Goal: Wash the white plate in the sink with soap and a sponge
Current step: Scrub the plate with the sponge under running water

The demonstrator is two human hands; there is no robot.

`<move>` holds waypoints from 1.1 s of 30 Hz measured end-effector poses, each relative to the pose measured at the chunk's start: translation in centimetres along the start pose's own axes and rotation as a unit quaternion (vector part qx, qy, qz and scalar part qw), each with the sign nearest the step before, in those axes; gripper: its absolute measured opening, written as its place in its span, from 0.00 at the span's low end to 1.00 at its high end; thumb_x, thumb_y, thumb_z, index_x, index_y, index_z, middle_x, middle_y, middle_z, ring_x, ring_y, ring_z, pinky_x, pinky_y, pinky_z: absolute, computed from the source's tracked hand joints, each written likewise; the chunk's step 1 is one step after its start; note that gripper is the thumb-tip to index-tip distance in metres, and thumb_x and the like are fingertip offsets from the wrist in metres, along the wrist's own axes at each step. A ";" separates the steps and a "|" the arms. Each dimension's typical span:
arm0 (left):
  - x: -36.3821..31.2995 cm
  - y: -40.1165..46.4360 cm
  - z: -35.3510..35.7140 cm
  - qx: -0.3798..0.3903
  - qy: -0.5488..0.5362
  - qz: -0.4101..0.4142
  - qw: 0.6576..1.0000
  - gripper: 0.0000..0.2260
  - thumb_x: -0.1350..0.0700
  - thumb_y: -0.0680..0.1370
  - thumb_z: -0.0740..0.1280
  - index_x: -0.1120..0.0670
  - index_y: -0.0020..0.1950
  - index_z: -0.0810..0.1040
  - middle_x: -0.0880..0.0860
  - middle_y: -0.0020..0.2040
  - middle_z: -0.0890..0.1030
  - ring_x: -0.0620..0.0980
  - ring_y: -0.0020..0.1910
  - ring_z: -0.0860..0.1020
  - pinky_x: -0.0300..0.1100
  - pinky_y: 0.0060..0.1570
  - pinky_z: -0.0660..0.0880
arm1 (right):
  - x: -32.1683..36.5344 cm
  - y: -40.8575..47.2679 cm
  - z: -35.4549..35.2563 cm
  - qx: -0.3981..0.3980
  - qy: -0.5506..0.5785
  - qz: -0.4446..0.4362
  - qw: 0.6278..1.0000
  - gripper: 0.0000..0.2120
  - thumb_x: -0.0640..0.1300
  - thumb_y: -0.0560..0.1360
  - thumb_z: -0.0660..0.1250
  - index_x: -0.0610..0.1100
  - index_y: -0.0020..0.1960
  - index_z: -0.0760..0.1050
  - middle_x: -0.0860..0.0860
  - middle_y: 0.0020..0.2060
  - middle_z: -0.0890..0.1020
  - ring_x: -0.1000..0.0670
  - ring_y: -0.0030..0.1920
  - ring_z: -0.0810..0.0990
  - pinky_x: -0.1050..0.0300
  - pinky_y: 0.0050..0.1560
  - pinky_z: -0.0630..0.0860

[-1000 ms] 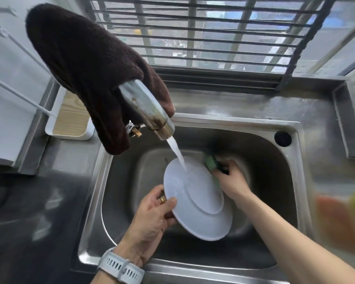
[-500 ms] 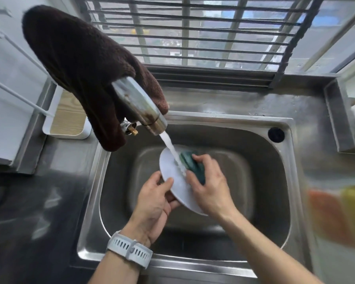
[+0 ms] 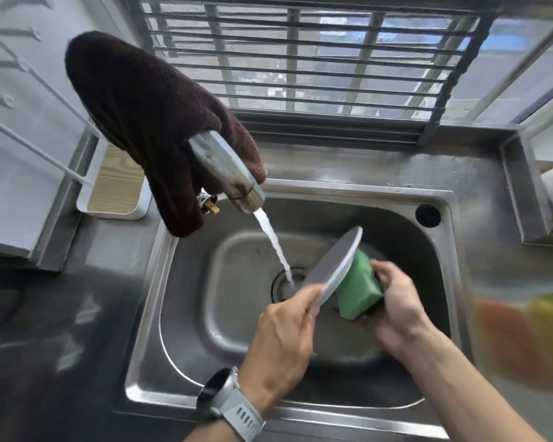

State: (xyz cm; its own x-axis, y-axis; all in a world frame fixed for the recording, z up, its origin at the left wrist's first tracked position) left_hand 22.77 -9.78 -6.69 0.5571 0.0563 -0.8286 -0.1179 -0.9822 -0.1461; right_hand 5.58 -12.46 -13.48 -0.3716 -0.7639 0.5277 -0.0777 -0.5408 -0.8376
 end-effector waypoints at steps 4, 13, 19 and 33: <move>0.3 -1.2 1.2 0.071 0.085 0.101 0.989 0.24 0.65 0.78 0.60 0.48 0.71 0.76 0.44 0.69 0.79 0.42 0.68 0.76 0.41 0.68 0.73 | 1.5 0.2 1.4 0.067 -0.014 0.022 0.997 0.31 0.67 0.66 0.72 0.45 0.59 0.83 0.41 0.52 0.86 0.38 0.55 0.84 0.39 0.63 0.76; 6.2 -1.1 -3.7 -0.010 0.079 -0.118 0.990 0.22 0.39 0.74 0.71 0.45 0.66 0.79 0.44 0.71 0.71 0.43 0.70 0.70 0.45 0.72 0.68 | -2.7 0.7 0.2 0.059 -0.013 0.064 0.996 0.31 0.34 0.57 0.70 0.35 0.61 0.79 0.35 0.57 0.84 0.32 0.59 0.81 0.36 0.64 0.76; 9.3 -0.3 -3.6 -0.074 -0.259 -0.402 0.875 0.25 0.50 0.76 0.74 0.55 0.70 0.73 0.52 0.62 0.82 0.54 0.59 0.81 0.50 0.58 0.79 | -3.3 0.4 -0.2 0.090 -0.029 0.100 0.991 0.21 0.32 0.67 0.67 0.35 0.60 0.80 0.37 0.54 0.85 0.34 0.53 0.84 0.36 0.59 0.78; 7.6 0.7 -4.2 -0.184 -0.158 -0.264 0.933 0.12 0.44 0.84 0.57 0.48 0.52 0.77 0.50 0.47 0.83 0.52 0.49 0.82 0.51 0.47 0.81 | 0.0 -5.9 4.6 0.039 -0.416 -0.383 0.824 0.17 0.51 0.78 0.65 0.62 0.65 0.68 0.57 0.55 0.74 0.59 0.54 0.76 0.60 0.54 0.72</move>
State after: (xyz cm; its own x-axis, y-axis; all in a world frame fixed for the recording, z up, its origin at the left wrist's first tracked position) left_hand 30.39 -10.77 -10.86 0.1798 0.5430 -0.8203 0.4276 -0.7941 -0.4319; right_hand 10.27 -10.86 -7.85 0.5245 -0.1483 0.8384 0.0768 -0.9725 -0.2200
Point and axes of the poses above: each hand's wrist, its own y-axis towards the middle knuckle, its own z-axis out of the palm, x = y × z, the point moved 7 cm from there along y, towards the middle knuckle
